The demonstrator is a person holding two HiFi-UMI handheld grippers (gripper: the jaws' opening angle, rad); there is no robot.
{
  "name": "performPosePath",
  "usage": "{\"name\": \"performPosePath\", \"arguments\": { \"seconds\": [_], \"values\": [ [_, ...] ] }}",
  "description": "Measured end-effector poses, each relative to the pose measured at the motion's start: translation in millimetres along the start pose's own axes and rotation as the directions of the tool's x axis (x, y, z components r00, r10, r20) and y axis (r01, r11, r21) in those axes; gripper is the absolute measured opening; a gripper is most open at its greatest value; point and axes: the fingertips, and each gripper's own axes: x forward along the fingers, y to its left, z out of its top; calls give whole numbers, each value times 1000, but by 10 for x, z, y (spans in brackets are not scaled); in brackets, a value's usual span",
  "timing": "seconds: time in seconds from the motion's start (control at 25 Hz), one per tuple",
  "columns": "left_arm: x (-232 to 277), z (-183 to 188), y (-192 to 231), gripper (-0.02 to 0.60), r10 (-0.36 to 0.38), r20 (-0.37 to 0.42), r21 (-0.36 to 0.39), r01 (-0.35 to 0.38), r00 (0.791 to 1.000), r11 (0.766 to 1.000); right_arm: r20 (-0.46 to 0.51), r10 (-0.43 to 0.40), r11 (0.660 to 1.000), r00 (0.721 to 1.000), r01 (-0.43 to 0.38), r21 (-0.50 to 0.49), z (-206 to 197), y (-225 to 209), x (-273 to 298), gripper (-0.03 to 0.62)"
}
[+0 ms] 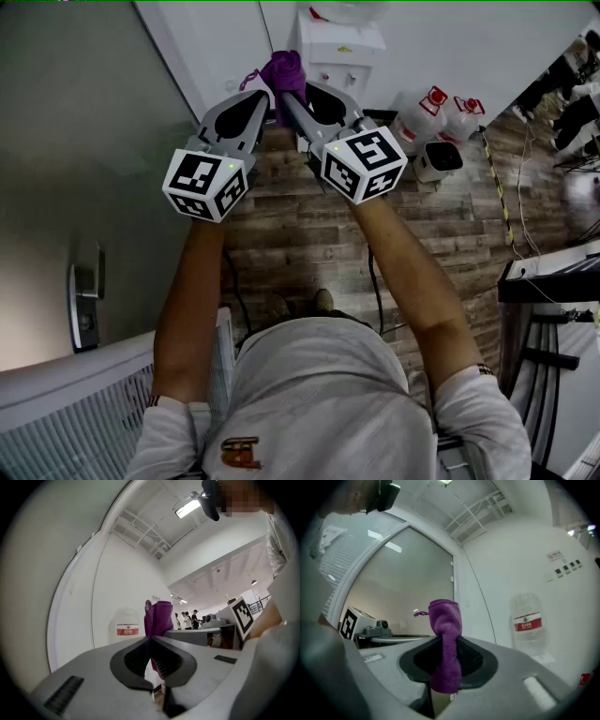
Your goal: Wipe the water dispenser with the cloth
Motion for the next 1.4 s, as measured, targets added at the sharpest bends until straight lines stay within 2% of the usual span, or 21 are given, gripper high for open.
{"name": "performPosePath", "arguments": {
  "seconds": [0.76, 1.4],
  "values": [
    [1, -44, 173, -2, -21, 9, -10, 21, 1000, 1000, 19, -19, 1000, 1000, 19, 11, -24, 15, 131, 92],
    [-90, -242, 637, -2, -27, 19, -49, 28, 999, 998, 3, -88, 995, 996, 88, 38, -269, -11, 420, 92]
  ]
}}
